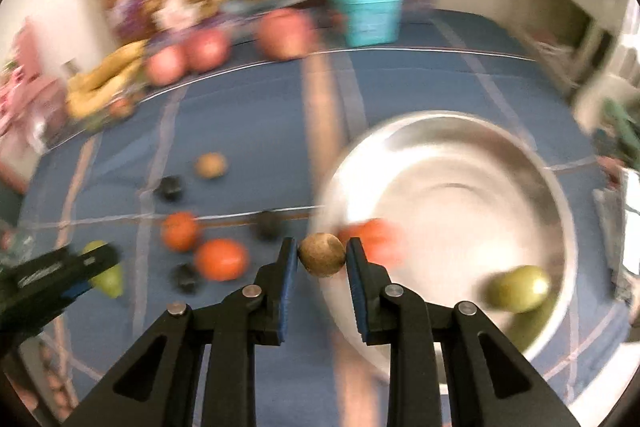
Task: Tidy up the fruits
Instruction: 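Grasp a small brown round fruit with the right tool while the left tool holds the green fruit, then lower both fruits into the steel plate and open both tools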
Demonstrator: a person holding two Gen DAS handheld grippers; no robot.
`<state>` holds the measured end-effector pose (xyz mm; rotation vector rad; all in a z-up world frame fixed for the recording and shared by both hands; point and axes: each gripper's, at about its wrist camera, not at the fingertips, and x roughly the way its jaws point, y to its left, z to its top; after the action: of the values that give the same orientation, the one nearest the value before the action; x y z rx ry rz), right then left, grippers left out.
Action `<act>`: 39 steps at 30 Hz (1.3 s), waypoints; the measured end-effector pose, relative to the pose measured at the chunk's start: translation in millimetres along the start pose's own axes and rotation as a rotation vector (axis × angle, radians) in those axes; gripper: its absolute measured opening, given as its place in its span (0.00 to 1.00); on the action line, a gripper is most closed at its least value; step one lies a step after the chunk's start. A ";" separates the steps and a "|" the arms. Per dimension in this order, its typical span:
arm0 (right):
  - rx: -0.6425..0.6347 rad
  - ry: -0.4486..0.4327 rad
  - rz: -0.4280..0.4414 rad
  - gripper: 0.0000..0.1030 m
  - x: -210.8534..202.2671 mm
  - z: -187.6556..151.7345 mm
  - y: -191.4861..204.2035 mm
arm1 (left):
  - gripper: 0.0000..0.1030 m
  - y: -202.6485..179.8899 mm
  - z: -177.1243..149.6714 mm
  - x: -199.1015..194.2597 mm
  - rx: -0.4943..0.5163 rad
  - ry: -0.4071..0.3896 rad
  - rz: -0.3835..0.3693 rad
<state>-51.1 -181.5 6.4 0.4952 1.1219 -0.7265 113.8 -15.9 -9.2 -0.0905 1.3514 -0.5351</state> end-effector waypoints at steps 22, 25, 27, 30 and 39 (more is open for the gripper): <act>0.289 -0.023 -0.076 0.26 -6.3 -5.2 -107.7 | 0.40 -178.2 -93.2 20.0 0.624 0.055 -0.234; 0.289 -0.019 -0.077 0.34 -4.7 -5.6 -106.9 | 0.41 -177.1 -93.7 20.3 0.632 0.053 -0.237; 0.292 -0.017 -0.074 0.39 -4.2 -5.6 -106.9 | 0.41 -178.1 -93.5 19.7 0.636 0.045 -0.238; 0.294 -0.018 -0.077 0.39 -5.0 -5.7 -107.4 | 0.41 -178.3 -93.7 17.0 0.638 0.038 -0.240; 0.307 -0.002 -0.077 0.65 -2.5 -8.9 -106.7 | 0.60 -157.4 -79.0 25.0 0.567 0.048 -0.127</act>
<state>-136.1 -246.7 5.4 0.7126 1.0363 -0.9730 -7.1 -145.3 7.1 0.3036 1.2008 -1.0144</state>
